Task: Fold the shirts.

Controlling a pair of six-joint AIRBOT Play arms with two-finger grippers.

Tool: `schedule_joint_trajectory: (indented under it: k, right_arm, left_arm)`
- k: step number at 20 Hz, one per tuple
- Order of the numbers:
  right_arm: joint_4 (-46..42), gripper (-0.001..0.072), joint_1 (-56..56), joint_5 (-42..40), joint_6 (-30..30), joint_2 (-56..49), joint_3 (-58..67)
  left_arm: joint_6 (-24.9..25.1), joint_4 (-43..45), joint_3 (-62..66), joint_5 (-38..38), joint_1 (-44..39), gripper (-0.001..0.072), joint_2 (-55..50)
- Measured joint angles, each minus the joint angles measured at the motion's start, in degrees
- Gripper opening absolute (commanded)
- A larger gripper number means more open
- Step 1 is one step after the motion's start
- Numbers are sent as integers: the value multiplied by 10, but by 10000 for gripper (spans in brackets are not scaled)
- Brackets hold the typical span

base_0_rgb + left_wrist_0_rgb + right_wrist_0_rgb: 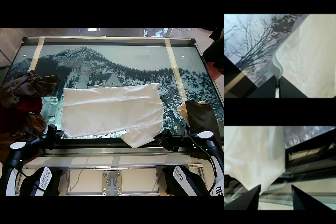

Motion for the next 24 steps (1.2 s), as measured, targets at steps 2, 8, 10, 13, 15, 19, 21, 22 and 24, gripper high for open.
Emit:
schedule_joint_trajectory:
  k: [2,8,10,13,15,19,21,22,24]
  right_arm:
    - [16,442,0,-19,-9,0,-18]
    - [52,307,0,-51,-38,-20,-35]
    - [71,307,0,-56,-50,-34,-37]
    - [88,187,0,-57,-69,-59,-38]
    - [91,17,0,-69,-85,-73,-38]
    - [149,15,0,-38,-140,-82,-26]
    - [170,15,0,13,-161,-73,-5]
    - [178,15,0,42,-167,-61,9]
    - [187,14,0,90,-164,-27,43]
  left_arm:
    - [0,-1,0,0,0,18,0]
    - [1,-1,0,-2,0,17,0]
    - [1,-1,0,-2,0,17,0]
    - [1,-1,0,-2,0,17,0]
    - [3,-1,0,-2,0,18,0]
    - [18,-2,7,-10,0,18,8]
    - [26,-2,23,-32,3,17,32]
    - [32,-2,34,-45,6,17,49]
    - [37,10,63,-76,15,15,94]
